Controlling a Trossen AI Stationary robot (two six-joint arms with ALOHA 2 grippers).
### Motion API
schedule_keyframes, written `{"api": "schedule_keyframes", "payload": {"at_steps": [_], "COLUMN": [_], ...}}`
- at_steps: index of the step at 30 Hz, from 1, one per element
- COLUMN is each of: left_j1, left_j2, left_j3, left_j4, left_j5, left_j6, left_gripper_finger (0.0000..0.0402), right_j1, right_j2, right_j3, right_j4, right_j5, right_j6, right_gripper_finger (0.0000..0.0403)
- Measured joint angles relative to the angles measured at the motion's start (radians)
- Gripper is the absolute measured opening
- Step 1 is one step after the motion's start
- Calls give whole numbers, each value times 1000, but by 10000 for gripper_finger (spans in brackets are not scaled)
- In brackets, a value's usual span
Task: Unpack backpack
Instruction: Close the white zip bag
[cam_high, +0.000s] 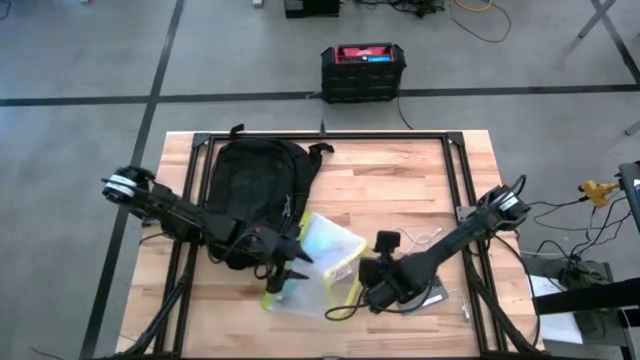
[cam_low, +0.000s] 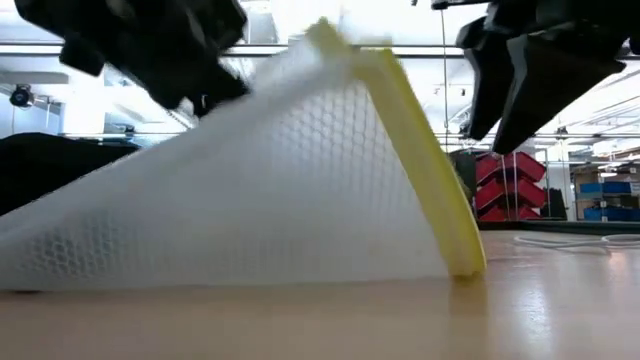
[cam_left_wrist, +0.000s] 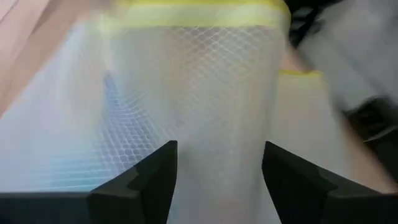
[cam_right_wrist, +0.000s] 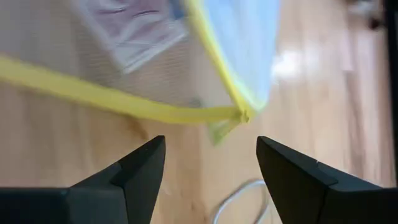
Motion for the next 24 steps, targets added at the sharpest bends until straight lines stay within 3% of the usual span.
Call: {"api": "schedule_keyframes", "payload": {"at_steps": [11,18,24], "left_j1": [-40,-38,-36], "left_j2": [-37,-21,-13], "left_j3": [6,6,6], "left_j4": [3,51,57], "left_j5": [1,-8,-8], "left_j6": [32,89,106], "left_gripper_finger": [183,162,145], "right_j1": [-20,-28,-52], "right_j2": [-17,-38,-38], "right_j3": [-202,-376,-471], "right_j4": [54,367,451], "right_j5": [-17,101,174], "right_j6": [101,-13,-13], "right_gripper_finger": [190,191,196]}}
